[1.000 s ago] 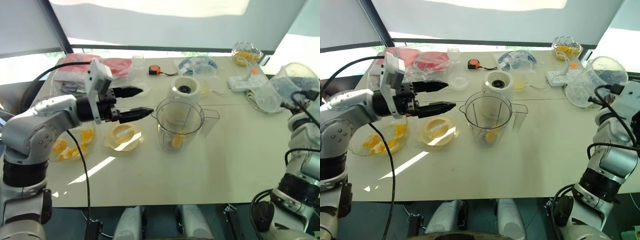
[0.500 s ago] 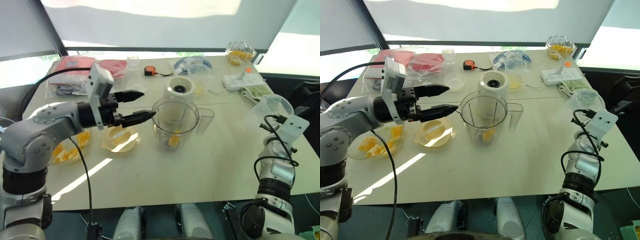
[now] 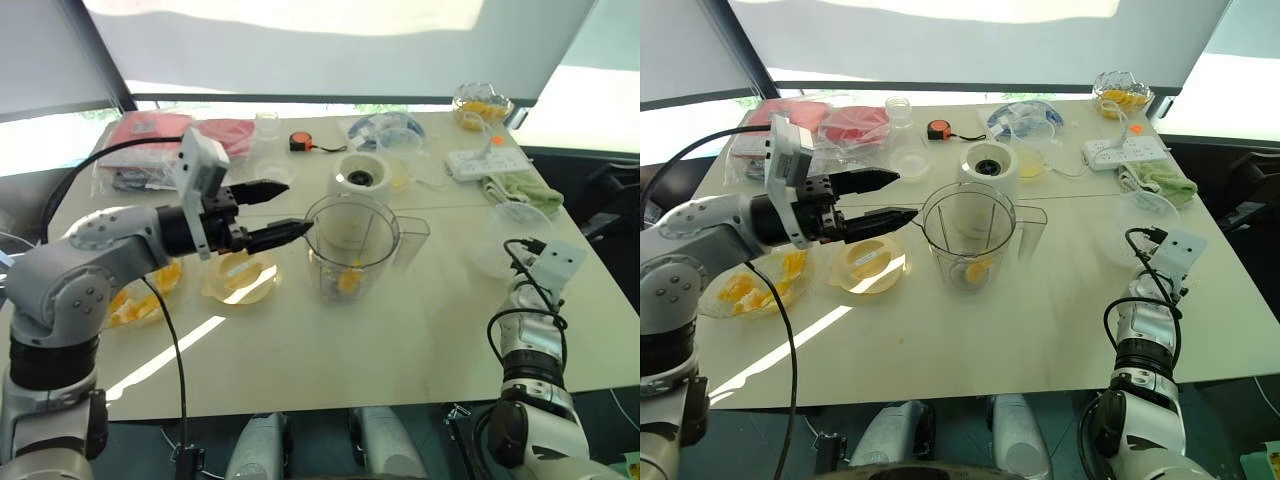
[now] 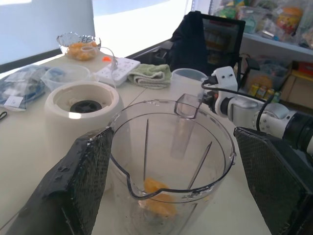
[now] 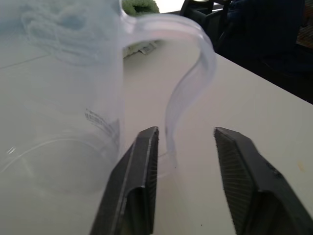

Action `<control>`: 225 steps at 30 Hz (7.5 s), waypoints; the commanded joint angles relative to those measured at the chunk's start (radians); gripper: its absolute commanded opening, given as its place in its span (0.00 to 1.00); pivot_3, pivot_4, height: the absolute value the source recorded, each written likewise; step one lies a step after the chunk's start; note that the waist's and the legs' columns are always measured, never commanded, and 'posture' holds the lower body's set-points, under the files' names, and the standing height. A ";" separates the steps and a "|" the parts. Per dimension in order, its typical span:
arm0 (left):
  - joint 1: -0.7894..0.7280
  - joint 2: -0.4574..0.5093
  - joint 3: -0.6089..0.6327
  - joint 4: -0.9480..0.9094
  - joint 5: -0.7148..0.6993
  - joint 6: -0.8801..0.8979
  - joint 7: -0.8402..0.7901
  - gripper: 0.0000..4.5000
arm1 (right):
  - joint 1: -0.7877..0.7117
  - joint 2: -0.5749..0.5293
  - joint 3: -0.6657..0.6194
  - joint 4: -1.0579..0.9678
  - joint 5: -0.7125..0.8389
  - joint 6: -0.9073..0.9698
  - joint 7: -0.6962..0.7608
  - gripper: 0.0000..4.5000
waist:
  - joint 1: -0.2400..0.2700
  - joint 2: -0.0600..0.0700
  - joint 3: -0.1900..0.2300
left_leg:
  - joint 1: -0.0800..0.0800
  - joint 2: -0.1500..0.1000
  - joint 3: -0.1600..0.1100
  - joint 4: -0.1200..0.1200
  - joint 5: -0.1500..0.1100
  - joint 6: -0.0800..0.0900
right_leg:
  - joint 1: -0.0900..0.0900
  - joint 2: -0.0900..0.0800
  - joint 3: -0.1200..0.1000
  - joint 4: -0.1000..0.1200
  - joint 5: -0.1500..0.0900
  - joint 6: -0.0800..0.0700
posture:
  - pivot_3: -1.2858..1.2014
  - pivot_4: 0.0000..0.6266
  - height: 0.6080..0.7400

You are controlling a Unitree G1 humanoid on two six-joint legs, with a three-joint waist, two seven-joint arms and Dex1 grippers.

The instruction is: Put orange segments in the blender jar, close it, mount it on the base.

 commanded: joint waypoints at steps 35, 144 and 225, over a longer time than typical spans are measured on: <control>-0.419 -0.016 -0.502 1.123 0.818 -0.658 -0.609 0.91 | 0.989 -0.031 -0.091 -1.649 0.678 0.569 0.521 0.99 | 0.032 -0.003 0.000 | -0.002 0.000 -0.001 0.000 -0.001 0.002 | 0.000 0.001 -0.001 -0.003 -0.005 -0.002 | 0.52 0.24 1.00; -1.257 -0.327 -0.552 1.549 1.012 -0.761 -0.946 0.05 | 0.657 -0.440 0.156 -1.260 0.795 0.546 0.608 1.00 | 0.054 -0.014 -0.014 | -0.016 -0.002 -0.004 0.010 -0.008 0.013 | -0.003 0.000 -0.003 -0.009 -0.002 0.004 | 0.52 0.24 1.00; -0.843 -0.394 -1.057 1.008 0.887 -0.257 -0.833 0.05 | 0.422 -0.050 0.489 -1.010 0.167 0.386 0.569 0.20 | 0.037 0.002 -0.027 | 0.004 -0.002 -0.006 0.011 -0.012 0.021 | 0.014 0.002 -0.001 -0.001 -0.012 0.003 | 0.52 0.24 1.00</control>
